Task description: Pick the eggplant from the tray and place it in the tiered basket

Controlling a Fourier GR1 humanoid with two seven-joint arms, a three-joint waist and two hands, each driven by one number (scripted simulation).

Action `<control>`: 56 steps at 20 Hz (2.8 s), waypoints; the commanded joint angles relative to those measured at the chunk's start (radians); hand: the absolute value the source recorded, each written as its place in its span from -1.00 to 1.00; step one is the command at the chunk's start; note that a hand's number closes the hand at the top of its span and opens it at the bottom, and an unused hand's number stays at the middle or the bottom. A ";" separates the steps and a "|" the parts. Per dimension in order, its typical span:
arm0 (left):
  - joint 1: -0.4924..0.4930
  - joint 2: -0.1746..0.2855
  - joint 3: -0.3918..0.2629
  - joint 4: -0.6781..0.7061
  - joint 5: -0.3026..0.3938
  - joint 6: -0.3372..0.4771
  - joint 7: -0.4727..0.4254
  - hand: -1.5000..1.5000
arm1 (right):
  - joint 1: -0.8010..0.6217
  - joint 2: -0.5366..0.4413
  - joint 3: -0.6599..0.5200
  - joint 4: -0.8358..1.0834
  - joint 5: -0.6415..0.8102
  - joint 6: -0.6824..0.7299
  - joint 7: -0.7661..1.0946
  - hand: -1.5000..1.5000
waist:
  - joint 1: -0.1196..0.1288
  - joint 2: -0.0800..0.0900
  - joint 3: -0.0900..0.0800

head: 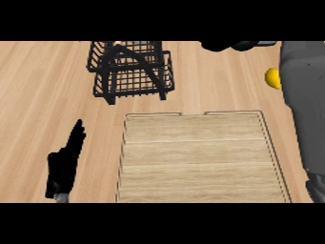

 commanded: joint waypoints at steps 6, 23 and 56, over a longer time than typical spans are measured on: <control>-0.008 0.022 0.024 -0.006 0.008 -0.033 0.046 0.00 | -0.218 0.095 -0.001 0.383 0.089 -0.149 -0.080 1.00 | 0.013 0.007 -0.005; 0.020 -0.016 0.006 0.025 -0.025 -0.032 -0.014 0.00 | -0.318 0.219 0.075 0.930 0.144 -0.453 -0.262 1.00 | 0.042 0.016 -0.006; 0.095 -0.022 0.026 -0.039 -0.027 -0.028 -0.011 0.00 | -0.159 -0.159 -0.382 0.965 -0.372 -0.594 -0.544 -1.00 | -0.016 -0.001 -0.003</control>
